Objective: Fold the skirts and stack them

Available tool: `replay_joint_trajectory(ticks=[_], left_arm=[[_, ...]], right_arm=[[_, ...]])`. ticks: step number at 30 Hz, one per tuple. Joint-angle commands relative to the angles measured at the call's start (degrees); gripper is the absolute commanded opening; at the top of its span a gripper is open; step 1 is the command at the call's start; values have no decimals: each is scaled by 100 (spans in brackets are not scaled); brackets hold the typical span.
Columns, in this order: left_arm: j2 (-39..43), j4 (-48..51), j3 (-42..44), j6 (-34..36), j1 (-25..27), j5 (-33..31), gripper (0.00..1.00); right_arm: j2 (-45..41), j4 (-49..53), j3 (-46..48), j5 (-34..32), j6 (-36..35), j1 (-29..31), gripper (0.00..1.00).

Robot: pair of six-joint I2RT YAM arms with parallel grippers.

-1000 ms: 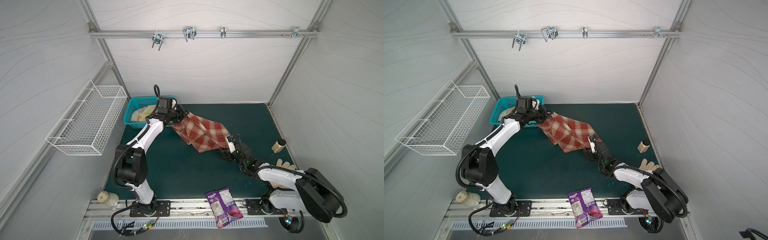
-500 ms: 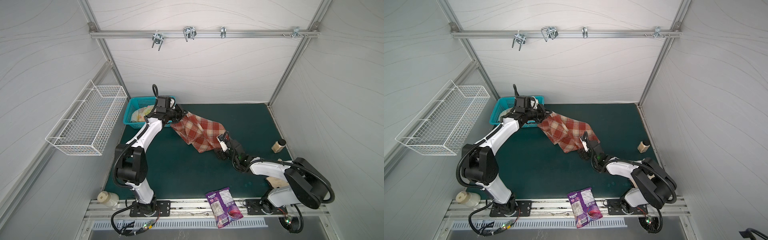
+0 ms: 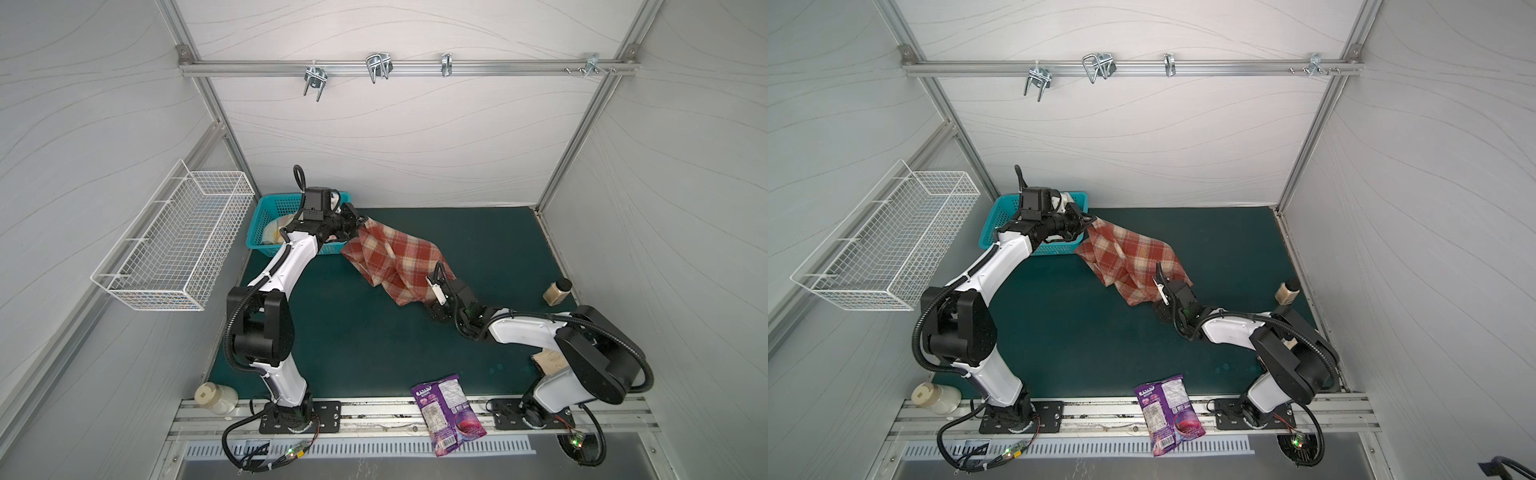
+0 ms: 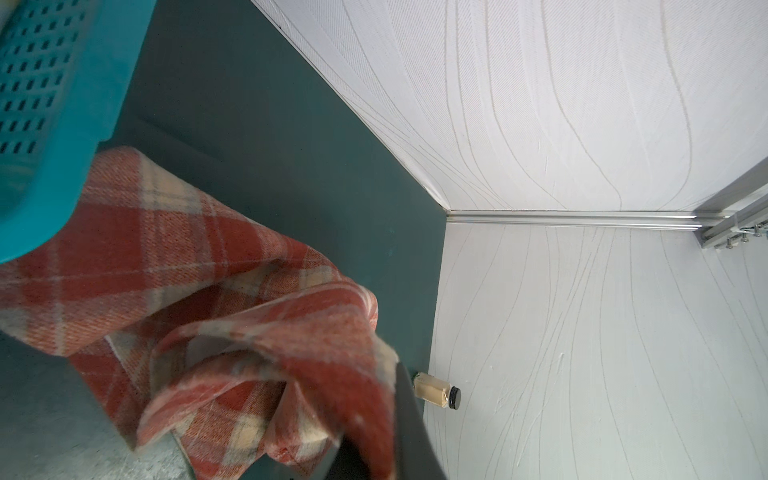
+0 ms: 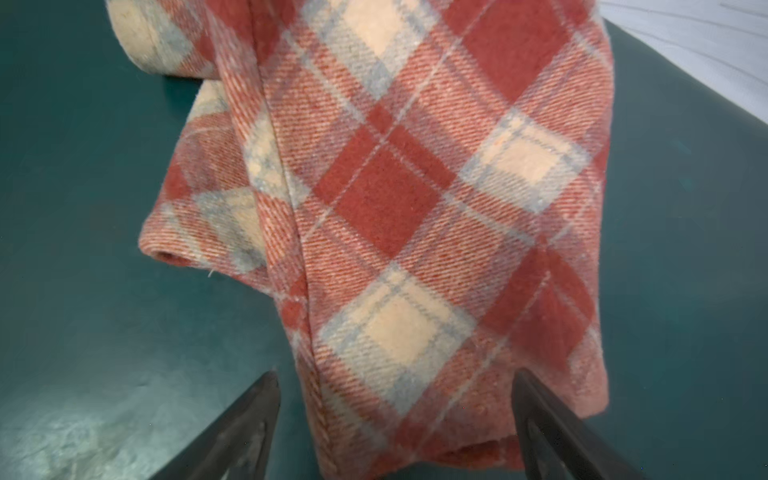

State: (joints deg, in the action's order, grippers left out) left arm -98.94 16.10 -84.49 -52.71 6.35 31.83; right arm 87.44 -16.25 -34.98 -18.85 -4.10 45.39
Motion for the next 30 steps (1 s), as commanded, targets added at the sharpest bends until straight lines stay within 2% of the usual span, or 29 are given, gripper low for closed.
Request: replay_joint_trajectory(ticks=[1,5,9,18,26,30], left_arm=[[-90,-177,-249,-20,-37,77,0],[-135,-172,-240,-11,-54,99,0],[-162,-177,-233,-11,-72,112,0],[-170,-168,-249,8,-103,127,0],[-153,-133,-217,50,-108,139,0],[-138,-133,-212,57,-116,148,0]], right_arm=[[191,193,-175,87,-66,79,85],[257,41,-125,308,-161,207,85],[404,278,-280,347,-84,235,79],[776,613,-567,127,125,226,68],[894,761,-693,268,370,137,28],[707,938,-732,90,490,142,18]])
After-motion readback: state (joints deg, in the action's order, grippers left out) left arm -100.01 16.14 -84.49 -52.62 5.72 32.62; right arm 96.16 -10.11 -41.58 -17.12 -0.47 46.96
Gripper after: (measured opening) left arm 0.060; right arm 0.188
